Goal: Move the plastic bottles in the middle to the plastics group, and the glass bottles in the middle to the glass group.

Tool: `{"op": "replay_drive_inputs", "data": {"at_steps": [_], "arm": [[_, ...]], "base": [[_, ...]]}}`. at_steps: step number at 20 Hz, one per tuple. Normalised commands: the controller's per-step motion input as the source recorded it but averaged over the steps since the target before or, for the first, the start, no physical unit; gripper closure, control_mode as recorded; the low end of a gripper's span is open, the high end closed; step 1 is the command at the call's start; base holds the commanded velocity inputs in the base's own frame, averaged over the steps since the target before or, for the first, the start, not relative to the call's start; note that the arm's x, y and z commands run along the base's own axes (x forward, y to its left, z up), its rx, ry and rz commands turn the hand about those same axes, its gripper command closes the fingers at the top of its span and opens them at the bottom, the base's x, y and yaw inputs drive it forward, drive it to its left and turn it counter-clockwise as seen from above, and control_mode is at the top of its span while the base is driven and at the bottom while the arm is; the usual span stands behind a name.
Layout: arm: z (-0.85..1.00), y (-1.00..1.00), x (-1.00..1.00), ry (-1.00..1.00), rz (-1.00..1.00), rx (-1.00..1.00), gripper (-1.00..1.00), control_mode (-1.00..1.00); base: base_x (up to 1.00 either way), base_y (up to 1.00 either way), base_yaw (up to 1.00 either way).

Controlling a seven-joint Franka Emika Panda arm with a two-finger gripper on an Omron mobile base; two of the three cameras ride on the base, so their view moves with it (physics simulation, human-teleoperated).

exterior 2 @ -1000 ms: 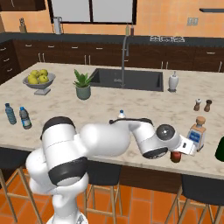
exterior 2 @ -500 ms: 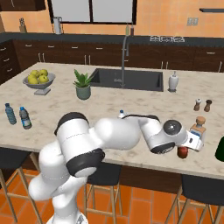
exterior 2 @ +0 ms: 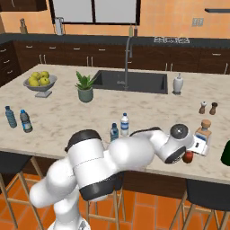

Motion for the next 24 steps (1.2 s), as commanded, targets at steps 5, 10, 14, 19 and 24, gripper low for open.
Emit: {"op": "replay_drive_inputs", "data": {"at_steps": [5,10,14,19,24], "arm": [[-0.26,0.0,0.0,0.0,0.0,0.0,1.0,-1.0],[-0.18,0.0,0.06,-0.01,0.0,0.0,1.0,-1.0],[0.0,-0.12,0.33,0.0,0.0,0.0,1.0,-1.0],[-0.08,-0.25,0.31,0.0,0.0,0.02,1.0,-1.0],[-0.31,-0.13,0.13,0.0,0.0,0.08,1.0,-1.0]], "base": [[0.0,0.0,0.0],[0.0,0.0,0.0],[0.0,0.0,0.0],[0.0,0.0,0.0],[0.0,0.0,0.0]]}}
